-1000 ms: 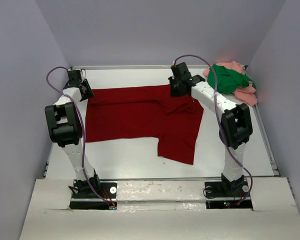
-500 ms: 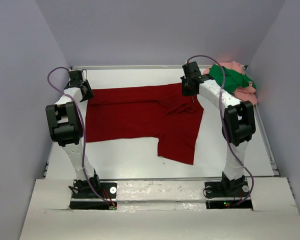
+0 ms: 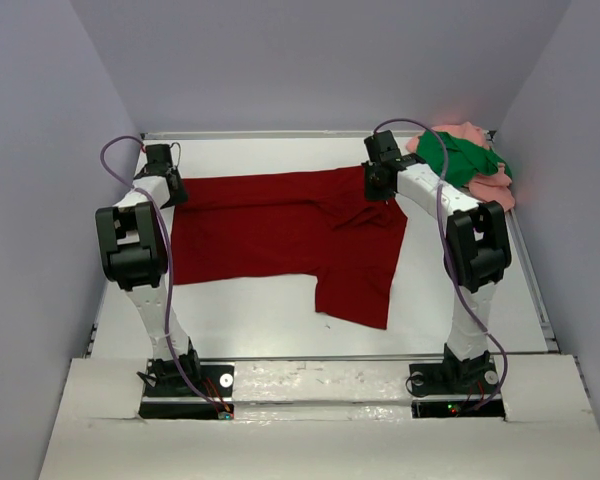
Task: Fold and stack the t-shirts
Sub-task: Fold the flattened tshirt in 1/3 of the way
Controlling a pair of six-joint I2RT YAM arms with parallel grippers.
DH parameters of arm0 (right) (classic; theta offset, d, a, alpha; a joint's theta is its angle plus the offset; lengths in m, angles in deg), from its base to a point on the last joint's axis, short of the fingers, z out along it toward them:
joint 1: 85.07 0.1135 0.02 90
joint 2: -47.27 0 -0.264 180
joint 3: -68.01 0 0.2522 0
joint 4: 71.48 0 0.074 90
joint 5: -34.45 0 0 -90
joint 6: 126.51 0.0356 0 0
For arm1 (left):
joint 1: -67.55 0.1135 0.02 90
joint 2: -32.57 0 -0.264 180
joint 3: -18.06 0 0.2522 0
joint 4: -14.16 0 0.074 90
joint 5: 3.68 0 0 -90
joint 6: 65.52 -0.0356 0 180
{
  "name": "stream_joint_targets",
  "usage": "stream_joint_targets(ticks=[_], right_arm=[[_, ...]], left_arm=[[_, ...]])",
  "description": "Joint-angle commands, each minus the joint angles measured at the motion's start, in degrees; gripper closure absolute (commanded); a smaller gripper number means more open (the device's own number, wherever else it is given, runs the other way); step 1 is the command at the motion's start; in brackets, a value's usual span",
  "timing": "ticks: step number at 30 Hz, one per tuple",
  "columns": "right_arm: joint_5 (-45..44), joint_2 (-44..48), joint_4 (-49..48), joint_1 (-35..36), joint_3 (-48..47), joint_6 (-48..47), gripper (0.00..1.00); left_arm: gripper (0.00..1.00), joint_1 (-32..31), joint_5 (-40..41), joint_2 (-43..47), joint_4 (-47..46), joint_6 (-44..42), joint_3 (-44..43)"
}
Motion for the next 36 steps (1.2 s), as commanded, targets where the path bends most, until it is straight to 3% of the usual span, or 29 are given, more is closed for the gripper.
stream_joint_targets(ticks=[1,11,15,17,18,19,20,25,27,29,36], right_arm=[[-0.2,2.48,-2.0,0.05,-0.82,-0.19,0.82],[1.47,4.05,-2.0,0.05,-1.44,-0.36,0.83],[3.58,8.17,-1.91,0.05,-1.35,-1.59,0.82],[4.28,11.07,-2.0,0.05,-0.48,-2.21,0.79],[4.63,12.57,-2.0,0.05,0.14,-2.3,0.78],[5.68,15.72,-2.0,0.05,0.75,-2.04,0.76],[6.47,17.4,-1.91,0.05,1.54,-1.86,0.75],[9.73,31.35,-0.69,0.05,12.69,1.56,0.44],[11.23,35.24,0.37,0.05,16.91,2.88,0.32],[11.58,40.43,2.39,0.05,23.15,5.08,0.28],[16.59,53.86,5.91,0.05,42.05,12.2,0.25]], left_arm=[[0.58,-0.1,1.21,0.39,1.1,-1.34,1.27],[0.64,-0.19,-0.81,1.26,3.21,-2.22,1.18],[0.67,-0.19,0.5,8.98,5.49,-1.87,3.72],[0.62,-0.19,2.43,15.75,8.21,-1.52,4.52],[0.56,-0.19,3.05,18.21,9.0,-1.25,4.69],[0.41,-0.1,3.4,23.02,10.4,-0.56,5.13],[0.36,-0.19,3.4,25.33,11.03,-0.11,5.4],[0.16,0.69,1.92,39.29,14.02,5.68,9.61],[0.14,0.69,2.17,42.21,14.55,8.76,13.37],[0.13,0.96,1.82,45.64,15.69,11.39,16.37],[0.06,1.57,-0.11,58.19,18.42,22.71,33.22]])
